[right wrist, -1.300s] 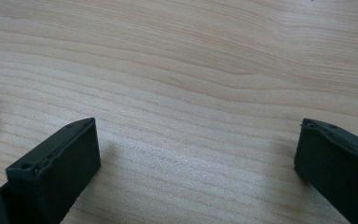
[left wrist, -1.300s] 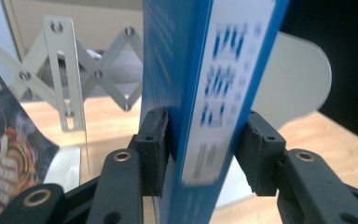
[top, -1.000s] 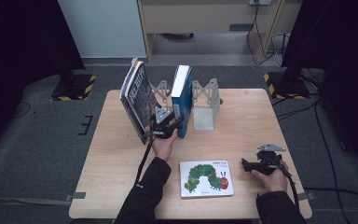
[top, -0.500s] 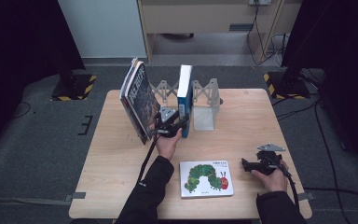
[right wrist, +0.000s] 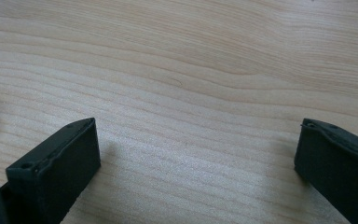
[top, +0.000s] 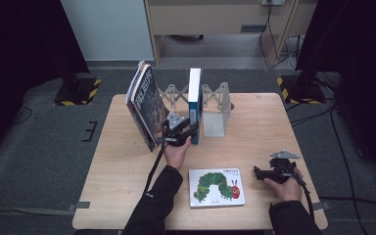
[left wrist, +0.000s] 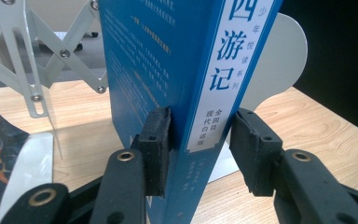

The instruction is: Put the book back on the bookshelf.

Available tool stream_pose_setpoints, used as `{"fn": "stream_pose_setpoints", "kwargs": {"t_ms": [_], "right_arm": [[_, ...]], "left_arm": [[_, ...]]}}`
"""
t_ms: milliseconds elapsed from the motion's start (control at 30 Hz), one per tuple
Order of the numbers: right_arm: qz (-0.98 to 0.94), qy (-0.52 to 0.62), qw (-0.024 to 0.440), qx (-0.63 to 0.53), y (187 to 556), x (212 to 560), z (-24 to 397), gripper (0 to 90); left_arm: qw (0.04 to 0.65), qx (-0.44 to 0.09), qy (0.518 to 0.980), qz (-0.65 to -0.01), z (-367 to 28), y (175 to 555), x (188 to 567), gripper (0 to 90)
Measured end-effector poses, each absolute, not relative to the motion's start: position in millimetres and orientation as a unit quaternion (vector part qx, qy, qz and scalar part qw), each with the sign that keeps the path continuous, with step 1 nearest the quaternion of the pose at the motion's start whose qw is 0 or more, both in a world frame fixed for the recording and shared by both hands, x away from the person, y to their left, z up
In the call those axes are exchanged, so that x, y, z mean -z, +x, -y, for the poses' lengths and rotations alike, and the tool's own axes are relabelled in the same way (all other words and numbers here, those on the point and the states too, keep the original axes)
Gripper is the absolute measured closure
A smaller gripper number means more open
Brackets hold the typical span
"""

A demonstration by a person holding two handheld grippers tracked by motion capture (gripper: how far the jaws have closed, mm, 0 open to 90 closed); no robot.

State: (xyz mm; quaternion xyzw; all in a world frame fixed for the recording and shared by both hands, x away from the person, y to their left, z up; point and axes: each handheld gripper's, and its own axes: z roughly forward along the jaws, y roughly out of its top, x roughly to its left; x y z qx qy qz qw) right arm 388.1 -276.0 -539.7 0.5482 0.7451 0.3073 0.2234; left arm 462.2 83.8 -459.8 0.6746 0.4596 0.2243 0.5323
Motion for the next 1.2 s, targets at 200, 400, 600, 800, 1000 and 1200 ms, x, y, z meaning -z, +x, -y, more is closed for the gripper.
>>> {"fn": "stream_pose_setpoints", "kwargs": {"t_ms": [200,400,600,800,1000,1200], "right_arm": [[-0.745,0.548,0.223,-0.307,388.1,539.7,276.0,0.4],[-0.745,0.548,0.224,-0.307,388.0,539.7,276.0,0.4],[-0.745,0.548,0.223,-0.308,388.0,539.7,276.0,0.4],[-0.745,0.548,0.223,-0.307,388.1,539.7,276.0,0.4],[-0.745,0.548,0.223,-0.308,388.1,539.6,276.0,0.4],[-0.745,0.548,0.223,-0.308,388.0,539.6,276.0,0.4]], "left_arm": [[0.533,-0.218,0.678,-0.457,-75.3,464.3,458.6,56.9],[0.540,-0.222,0.677,-0.448,-76.8,464.4,461.1,55.9],[0.552,-0.218,0.673,-0.441,-81.2,459.7,462.7,58.3],[0.553,-0.213,0.676,-0.439,-81.7,462.4,459.8,59.6],[0.547,-0.212,0.680,-0.439,-80.0,464.4,457.8,58.5],[0.544,-0.223,0.681,-0.436,-80.8,462.4,458.6,58.7]]}}
